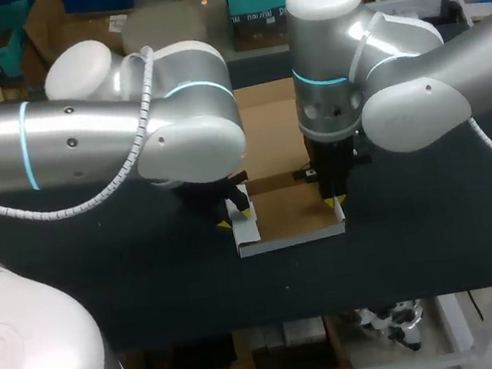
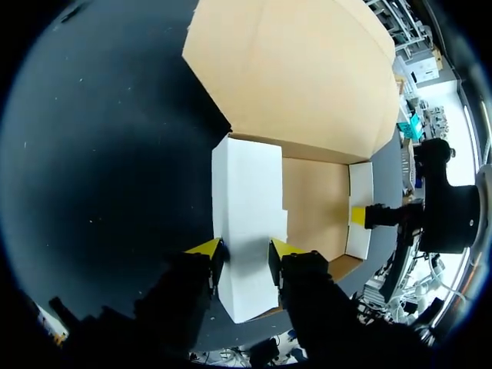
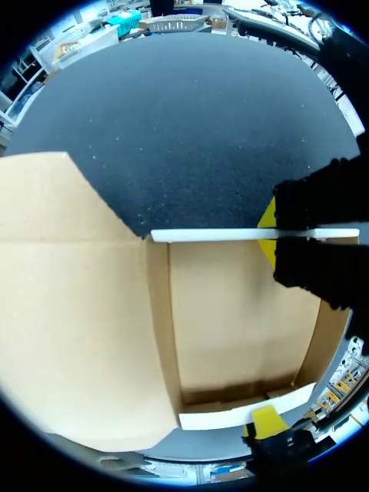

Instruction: Assemble the packaging by folding the flat box into shape, placing the metal phone stand inside, and closing the box properly

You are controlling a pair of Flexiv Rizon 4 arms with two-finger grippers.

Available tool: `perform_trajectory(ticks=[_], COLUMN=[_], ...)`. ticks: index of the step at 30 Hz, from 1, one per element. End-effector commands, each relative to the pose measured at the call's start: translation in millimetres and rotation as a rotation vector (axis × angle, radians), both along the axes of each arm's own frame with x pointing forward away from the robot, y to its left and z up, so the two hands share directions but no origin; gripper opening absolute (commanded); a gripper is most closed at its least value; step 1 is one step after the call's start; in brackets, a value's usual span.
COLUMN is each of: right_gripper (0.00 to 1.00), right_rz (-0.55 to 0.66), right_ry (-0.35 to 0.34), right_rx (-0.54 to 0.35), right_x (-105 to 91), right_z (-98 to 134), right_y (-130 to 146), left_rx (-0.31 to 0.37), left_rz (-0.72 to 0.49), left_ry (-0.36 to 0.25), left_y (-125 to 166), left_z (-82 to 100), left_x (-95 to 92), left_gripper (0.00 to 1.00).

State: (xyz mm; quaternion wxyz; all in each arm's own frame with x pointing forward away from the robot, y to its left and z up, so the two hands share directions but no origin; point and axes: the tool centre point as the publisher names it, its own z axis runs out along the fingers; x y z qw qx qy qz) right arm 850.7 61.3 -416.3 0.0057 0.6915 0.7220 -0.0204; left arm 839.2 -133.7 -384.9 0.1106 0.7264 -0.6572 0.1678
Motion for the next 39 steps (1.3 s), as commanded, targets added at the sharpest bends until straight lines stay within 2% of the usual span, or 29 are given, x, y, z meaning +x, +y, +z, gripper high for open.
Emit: perform_trajectory(ticks=[1,11,19,32,39], right_gripper=[0.0,0.0,0.0,0.0,0.0], right_rz=[-0.001,-0.001,-0.001,-0.001,-0.001], right_ry=[0.004,0.004,0.004,0.004,0.004], right_rx=[-0.004,-0.004,-0.004,-0.004,-0.004], right_x=[0.7,0.7,0.7,0.7,0.7], right_z=[0.9,0.9,0.9,0.9,0.9], right_y=[1.5,1.5,1.5,1.5,1.5], left_rx=[0.009,0.036,0.074,0.124,0.147], left_rz=[0.005,0.013,0.017,0.042,0.051], left_ry=[-0.001,-0.001,0.0,0.0,-0.001], left_y=[-3.5,-3.3,-4.7,-4.2,-4.7], left_z=[-4.8,-7.1,-12.5,-21.0,-25.1], left_x=[1.1,0.3,0.7,3.1,4.0], left_gripper=[0.37,0.31,0.32,0.17,0.16])
